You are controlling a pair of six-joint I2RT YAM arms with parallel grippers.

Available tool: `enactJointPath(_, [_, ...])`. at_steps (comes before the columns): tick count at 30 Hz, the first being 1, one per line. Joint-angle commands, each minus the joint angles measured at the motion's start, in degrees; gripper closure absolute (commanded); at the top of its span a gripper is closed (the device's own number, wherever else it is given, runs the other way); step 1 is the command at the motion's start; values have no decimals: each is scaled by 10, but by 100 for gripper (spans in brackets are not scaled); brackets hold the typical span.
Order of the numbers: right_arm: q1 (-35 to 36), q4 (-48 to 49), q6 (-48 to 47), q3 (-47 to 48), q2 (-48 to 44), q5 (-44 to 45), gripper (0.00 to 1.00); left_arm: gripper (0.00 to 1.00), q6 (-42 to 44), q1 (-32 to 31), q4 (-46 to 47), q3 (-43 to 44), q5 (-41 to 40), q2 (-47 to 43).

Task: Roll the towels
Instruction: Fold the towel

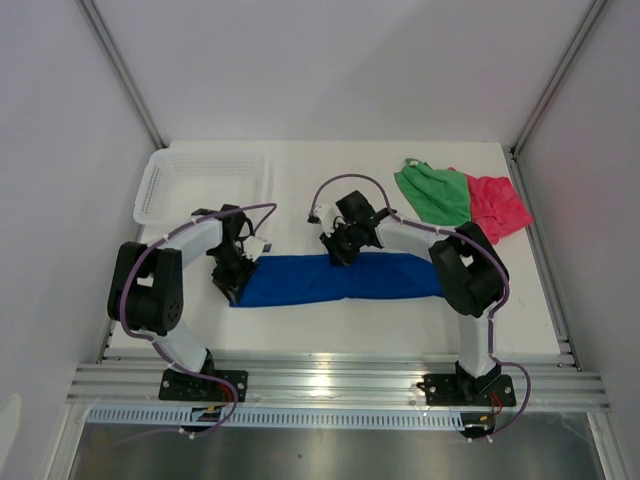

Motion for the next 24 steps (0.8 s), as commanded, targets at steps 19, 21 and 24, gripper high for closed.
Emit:
enactJointPath(19, [-21,-12,-2,84,42,58,100,67,0,-3,6,-2,-22,-7])
enactJointPath(21, [-25,-18,1,89,47,70,100,67,0,-3,4,2,-24,-8])
enactJointPath(24, [-31,-23,1,98,53,76,100,67,3,-3,3,9,-29,-6])
